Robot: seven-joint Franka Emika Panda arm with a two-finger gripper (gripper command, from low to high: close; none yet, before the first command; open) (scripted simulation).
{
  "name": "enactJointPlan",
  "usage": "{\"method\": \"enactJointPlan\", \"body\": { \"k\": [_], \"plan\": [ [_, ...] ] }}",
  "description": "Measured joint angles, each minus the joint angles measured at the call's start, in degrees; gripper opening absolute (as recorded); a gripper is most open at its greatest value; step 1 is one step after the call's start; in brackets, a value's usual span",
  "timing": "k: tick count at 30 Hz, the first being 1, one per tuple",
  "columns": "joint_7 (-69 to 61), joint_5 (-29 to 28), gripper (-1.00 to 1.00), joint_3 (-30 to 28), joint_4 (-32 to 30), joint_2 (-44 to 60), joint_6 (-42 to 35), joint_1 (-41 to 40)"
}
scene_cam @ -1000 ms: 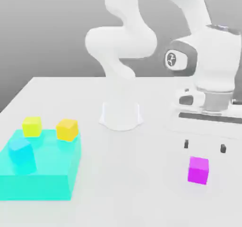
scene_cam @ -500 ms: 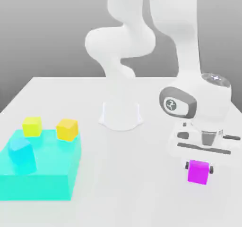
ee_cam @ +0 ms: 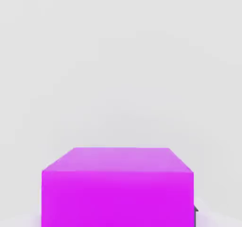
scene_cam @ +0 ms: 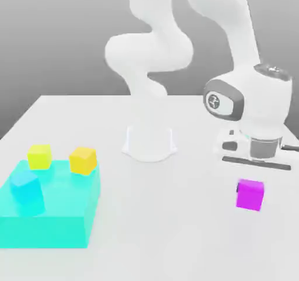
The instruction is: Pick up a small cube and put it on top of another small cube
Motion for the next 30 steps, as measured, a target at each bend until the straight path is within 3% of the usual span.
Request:
{"method": "enactJointPlan", "body": {
  "k": [20, 26, 27, 30],
  "plan": [
    [13.7, 5.4, -1.00, -25.8, -11.2, -40.9, -28.9, -33.3],
    [14.3, 5.9, -1.00, -27.6, -15.2, -34.9, -18.7, -35.4],
    [14.3, 5.8, 1.00, -27.6, -15.9, -33.3, -16.4, -35.5],
    [14.3, 5.8, 1.00, -27.6, -15.9, -33.3, -16.4, -35.5]
  ]
}}
